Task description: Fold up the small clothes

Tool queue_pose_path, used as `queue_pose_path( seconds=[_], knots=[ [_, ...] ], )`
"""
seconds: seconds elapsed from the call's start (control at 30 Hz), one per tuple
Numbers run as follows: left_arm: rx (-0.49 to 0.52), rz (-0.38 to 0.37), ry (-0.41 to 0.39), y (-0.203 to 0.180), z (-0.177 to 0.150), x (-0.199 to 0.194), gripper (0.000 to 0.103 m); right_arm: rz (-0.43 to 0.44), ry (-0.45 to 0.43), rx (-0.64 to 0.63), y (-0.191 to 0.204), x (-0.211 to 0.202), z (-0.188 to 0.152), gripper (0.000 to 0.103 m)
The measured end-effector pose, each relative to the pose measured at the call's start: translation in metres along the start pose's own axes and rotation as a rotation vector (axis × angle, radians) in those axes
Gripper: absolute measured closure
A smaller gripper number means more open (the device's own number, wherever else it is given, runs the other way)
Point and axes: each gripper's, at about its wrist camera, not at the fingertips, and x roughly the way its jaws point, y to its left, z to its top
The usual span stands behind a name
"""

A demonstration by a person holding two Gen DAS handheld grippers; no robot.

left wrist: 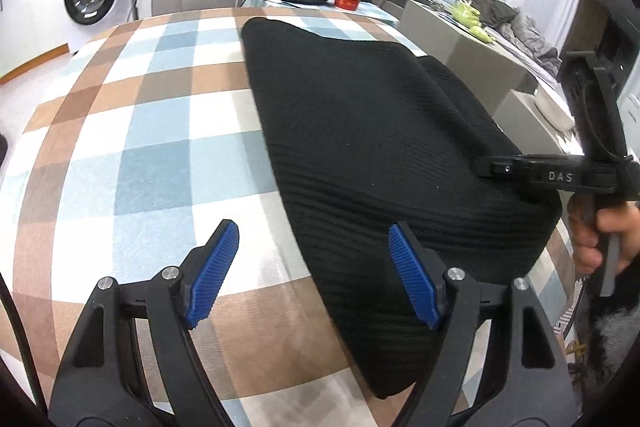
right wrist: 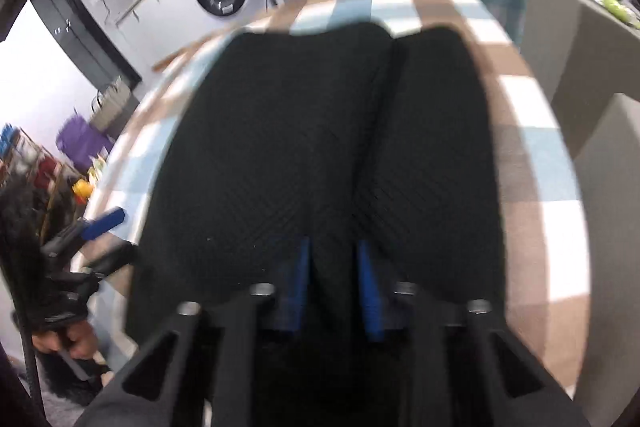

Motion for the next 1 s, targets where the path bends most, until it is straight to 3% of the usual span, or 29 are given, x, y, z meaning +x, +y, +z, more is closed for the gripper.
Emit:
queue_pose_path(
  seconds=[0.07, 0.2, 0.27, 0.37, 0.43, 0.5, 0.53, 0.6, 0.67, 0.7, 0.77, 0.87, 0.9, 1.0],
  knots=[
    [-0.024, 0.01, -0.01, 0.005, 0.002, -0.001, 0.028, 0.026, -0.037, -0.035, 0.007, -0.008, 0.005, 0.095],
    [-0.029, -0.002, -0.013, 0.008, 0.007, -0.004, 0.028, -0.042, -0.162, -0.065, 0.016, -0.057, 0.008, 0.095],
    [-0.015, -0.007, -0.017, 0.005, 0.008, -0.003, 0.028, -0.103, -0.164, -0.062, 0.01, -0.069, -0.002, 0.095],
    [-0.021, -0.019, 0.009, 0.0, 0.008, 0.007, 0.028, -0.206, -0.095, -0.022, -0.008, -0.042, -0.011, 0.093],
    [-0.022, -0.035, 0.035, -0.004, 0.007, 0.011, 0.028, -0.19, -0.031, 0.02, -0.025, -0.023, -0.013, 0.081],
    [-0.002, -0.034, 0.046, -0.009, 0.005, 0.012, 0.028, -0.134, -0.036, 0.069, -0.035, -0.027, -0.016, 0.072],
    [0.01, -0.035, 0.044, -0.012, 0.003, 0.011, 0.028, -0.111, -0.035, 0.078, -0.038, -0.03, -0.017, 0.063],
    [0.018, -0.046, 0.045, -0.016, 0.001, 0.012, 0.027, -0.03, -0.028, 0.08, -0.042, -0.039, -0.025, 0.057],
    [0.011, -0.053, 0.052, -0.018, -0.001, 0.014, 0.027, 0.004, 0.011, 0.034, -0.037, -0.039, -0.037, 0.06],
    [0.008, -0.055, 0.056, -0.017, -0.001, 0.016, 0.027, -0.008, 0.031, 0.011, -0.034, -0.037, -0.043, 0.074],
    [0.005, -0.054, 0.063, -0.017, -0.001, 0.018, 0.027, 0.016, 0.044, -0.008, -0.035, -0.038, -0.049, 0.087],
    [0.013, -0.048, 0.065, -0.016, 0.0, 0.019, 0.027, 0.01, 0.037, -0.006, -0.035, -0.046, -0.046, 0.086],
    [0.016, -0.045, 0.063, -0.015, 0.001, 0.019, 0.027, 0.007, 0.024, -0.002, -0.034, -0.049, -0.044, 0.083],
    [0.014, -0.037, 0.061, -0.013, 0.002, 0.02, 0.027, -0.006, -0.044, 0.03, -0.036, -0.053, -0.023, 0.053]
  ],
)
